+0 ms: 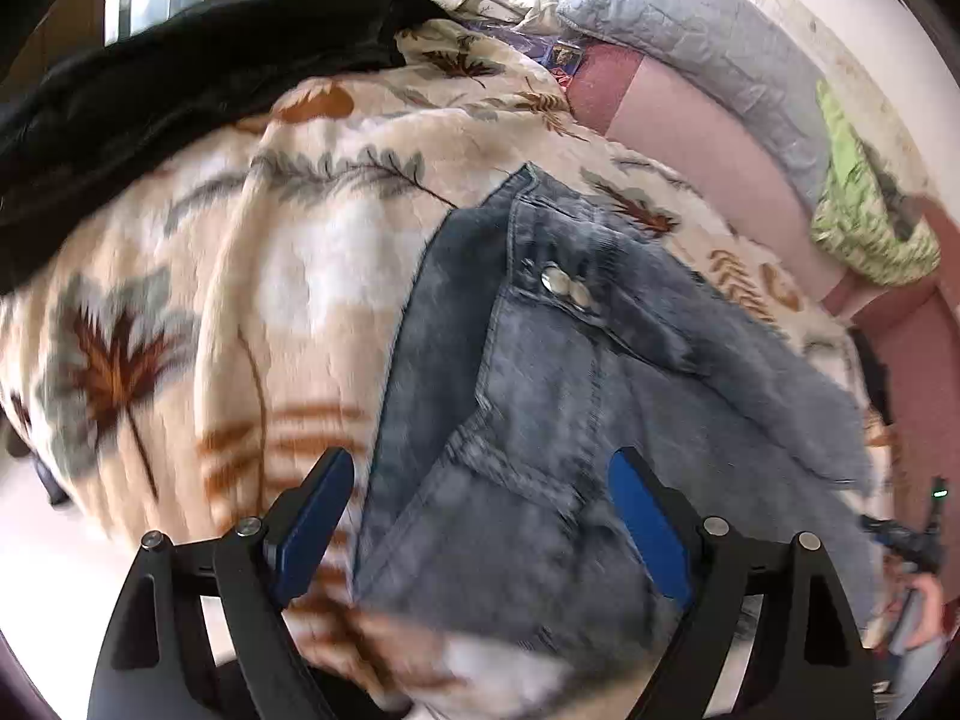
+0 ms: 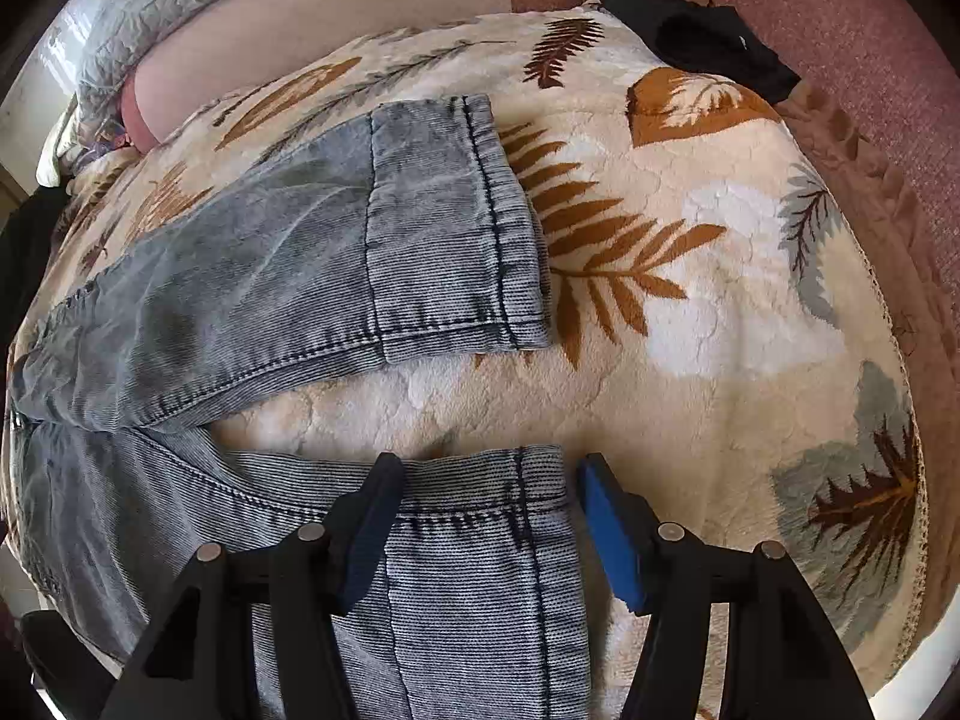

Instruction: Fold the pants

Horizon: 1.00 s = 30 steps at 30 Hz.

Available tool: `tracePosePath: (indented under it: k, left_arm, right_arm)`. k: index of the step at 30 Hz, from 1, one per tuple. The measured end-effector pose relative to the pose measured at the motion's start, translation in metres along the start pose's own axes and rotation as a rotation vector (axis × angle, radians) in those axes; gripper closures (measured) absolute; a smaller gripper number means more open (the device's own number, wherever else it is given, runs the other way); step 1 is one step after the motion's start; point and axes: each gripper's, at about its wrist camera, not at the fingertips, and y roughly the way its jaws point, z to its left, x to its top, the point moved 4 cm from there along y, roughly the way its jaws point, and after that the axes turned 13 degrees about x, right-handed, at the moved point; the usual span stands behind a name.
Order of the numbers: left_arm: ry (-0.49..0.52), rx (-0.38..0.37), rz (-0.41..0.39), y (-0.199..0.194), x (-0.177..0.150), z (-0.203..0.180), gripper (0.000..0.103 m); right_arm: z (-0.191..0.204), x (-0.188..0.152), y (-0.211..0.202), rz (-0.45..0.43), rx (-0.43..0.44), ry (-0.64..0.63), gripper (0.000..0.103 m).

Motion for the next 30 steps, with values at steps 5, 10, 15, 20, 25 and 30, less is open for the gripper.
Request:
tracePosePath:
  k: [5,10,15,20,25,30]
  left_arm:
    - [0.071,0.018,0.090,0.024,-0.010,-0.002,0.033]
    - [0.161,0.095,0.075,0.015,-0.020,0.002,0.088]
    - [0.185,0.141,0.070,-0.001,-0.024,0.007,0.094]
    - [0.221,0.214,0.015,-0.016,-0.029,0.003,0.094]
    - [0.144,0.181,0.121,0.002,-0.028,0.021,0.085]
    - [0.150,0.221,-0.050,-0.043,-0.016,0.023,0.069]
  right_arm:
    - [-0.003,0.000,-0.002,0.005,-0.007,-0.005,0.040]
    - [-0.005,0.001,-0.001,0.012,-0.017,-0.015,0.045]
    - [0.020,0.003,-0.011,-0.012,-0.142,-0.146,0.079]
    - [0.049,0.001,-0.016,-0.078,-0.295,-0.297,0.079]
    - [0.034,-0.003,0.007,-0.032,-0.282,-0.260,0.077]
    - [0.038,-0.001,-0.035,-0.182,-0.211,-0.214,0.045]
